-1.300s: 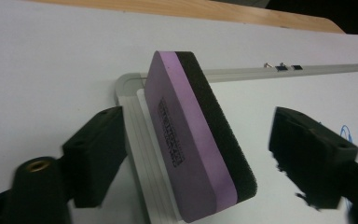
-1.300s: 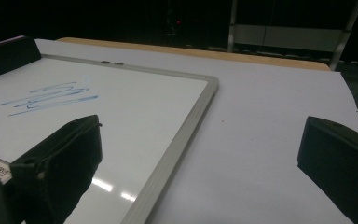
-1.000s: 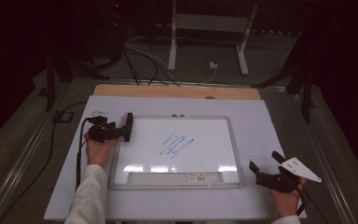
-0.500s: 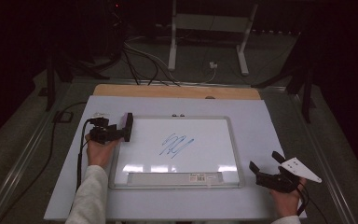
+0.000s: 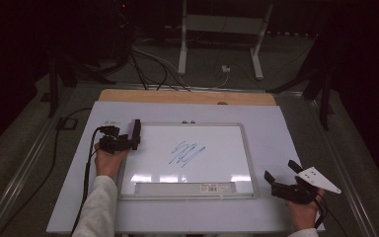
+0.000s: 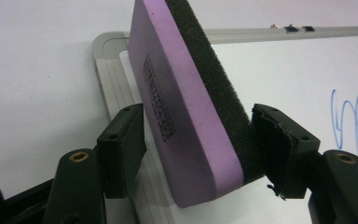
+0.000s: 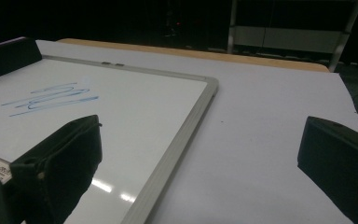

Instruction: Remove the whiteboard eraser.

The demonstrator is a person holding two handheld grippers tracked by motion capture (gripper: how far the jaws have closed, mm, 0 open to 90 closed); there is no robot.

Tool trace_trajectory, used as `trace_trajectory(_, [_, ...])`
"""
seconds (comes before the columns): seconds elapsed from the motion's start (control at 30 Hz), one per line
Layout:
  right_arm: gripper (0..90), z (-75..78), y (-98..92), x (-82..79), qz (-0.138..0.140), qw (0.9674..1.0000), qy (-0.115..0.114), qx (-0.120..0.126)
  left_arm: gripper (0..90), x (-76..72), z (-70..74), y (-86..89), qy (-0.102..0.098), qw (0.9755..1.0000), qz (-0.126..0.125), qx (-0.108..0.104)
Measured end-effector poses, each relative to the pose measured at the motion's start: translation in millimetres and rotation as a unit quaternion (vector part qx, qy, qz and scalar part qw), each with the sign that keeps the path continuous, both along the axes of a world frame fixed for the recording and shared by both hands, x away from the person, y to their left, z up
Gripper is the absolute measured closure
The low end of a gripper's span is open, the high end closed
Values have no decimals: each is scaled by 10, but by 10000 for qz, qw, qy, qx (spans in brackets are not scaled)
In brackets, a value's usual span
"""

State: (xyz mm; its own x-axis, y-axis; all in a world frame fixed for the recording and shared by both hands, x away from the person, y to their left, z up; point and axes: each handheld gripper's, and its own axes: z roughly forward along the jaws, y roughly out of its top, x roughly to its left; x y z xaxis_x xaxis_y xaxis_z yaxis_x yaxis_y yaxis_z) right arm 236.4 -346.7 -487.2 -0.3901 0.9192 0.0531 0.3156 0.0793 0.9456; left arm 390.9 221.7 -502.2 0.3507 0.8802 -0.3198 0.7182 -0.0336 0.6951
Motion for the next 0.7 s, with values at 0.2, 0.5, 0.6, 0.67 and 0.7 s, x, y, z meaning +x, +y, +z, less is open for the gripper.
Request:
trace_trajectory(0.2, [2,0,1,-2,7,10000,-4,-7,412,-25,97,141,-244,9987,347,-273])
trace_trajectory(0.5, [2,0,7,-4,19,10000,0,-9,441,-15,85,159,-135,9988,420,-207])
trace_trajectory(0.6, [2,-1,8,-4,27,10000,2,0,455,-11,81,157,-104,9989,389,-246])
trace_trajectory(0.67, [2,0,9,-5,27,10000,3,-4,455,-9,76,158,-78,9989,371,-287])
trace_trajectory(0.7, [2,0,9,-5,31,10000,-2,-4,454,-8,75,152,-66,9989,354,-307])
